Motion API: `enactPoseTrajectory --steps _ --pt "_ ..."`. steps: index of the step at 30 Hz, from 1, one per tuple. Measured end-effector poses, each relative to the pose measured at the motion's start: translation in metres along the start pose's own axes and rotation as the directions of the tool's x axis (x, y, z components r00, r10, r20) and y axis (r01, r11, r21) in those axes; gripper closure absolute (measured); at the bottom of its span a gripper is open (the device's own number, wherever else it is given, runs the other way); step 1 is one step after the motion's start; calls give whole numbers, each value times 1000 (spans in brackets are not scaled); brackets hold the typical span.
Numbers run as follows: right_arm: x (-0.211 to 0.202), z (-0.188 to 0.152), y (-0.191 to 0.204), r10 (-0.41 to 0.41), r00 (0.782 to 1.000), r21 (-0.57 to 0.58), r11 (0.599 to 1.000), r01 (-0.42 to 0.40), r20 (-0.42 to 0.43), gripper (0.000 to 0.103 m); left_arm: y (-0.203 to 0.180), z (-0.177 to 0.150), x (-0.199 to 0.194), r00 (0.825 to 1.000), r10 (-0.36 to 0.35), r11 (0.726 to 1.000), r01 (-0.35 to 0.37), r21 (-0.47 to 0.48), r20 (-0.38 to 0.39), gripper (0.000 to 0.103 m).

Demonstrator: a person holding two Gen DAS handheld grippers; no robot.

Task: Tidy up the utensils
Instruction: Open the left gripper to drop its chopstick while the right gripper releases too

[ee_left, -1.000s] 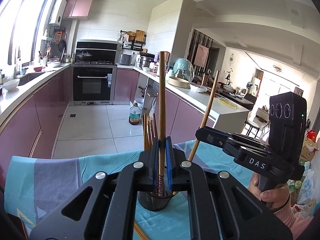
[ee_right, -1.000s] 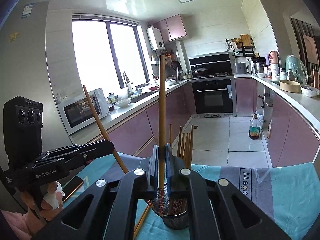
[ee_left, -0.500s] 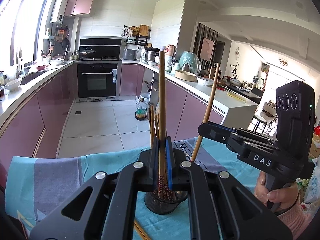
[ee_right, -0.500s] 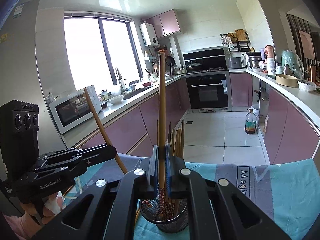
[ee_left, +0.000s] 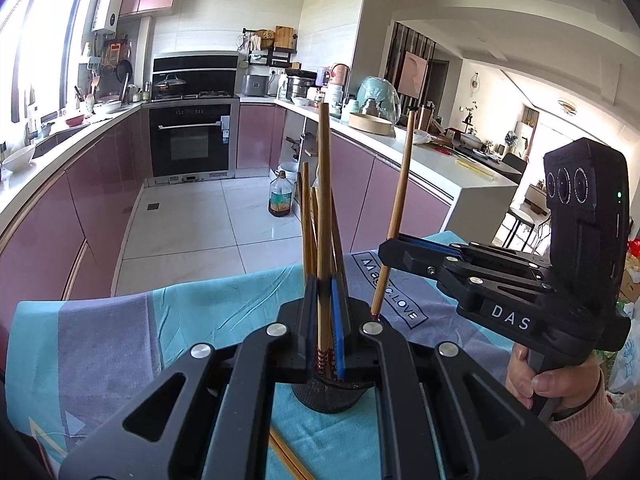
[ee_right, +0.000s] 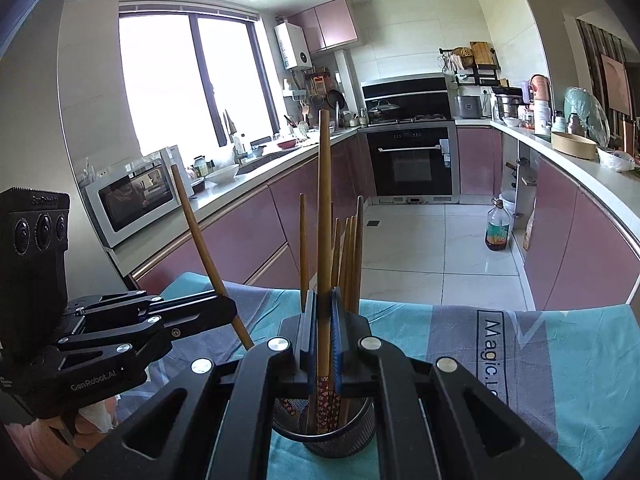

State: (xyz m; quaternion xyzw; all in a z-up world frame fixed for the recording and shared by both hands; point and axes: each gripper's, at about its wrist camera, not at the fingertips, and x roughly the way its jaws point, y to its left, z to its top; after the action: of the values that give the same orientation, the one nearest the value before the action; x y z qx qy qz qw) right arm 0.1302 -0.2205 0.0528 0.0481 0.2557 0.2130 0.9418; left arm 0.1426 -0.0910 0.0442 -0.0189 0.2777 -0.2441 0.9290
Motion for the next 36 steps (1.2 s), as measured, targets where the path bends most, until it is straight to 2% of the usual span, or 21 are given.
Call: enactPoseTrajectory --steps 15,36 --pt "27 -12 3 -17 993 -13 1000 16 -117 98 1 6 20 994 -12 1000 13 2 -106 96" --pt "36 -11 -3 -21 992 14 1000 23 -122 95 17 14 61 989 0 1000 -5 -30 -146 95"
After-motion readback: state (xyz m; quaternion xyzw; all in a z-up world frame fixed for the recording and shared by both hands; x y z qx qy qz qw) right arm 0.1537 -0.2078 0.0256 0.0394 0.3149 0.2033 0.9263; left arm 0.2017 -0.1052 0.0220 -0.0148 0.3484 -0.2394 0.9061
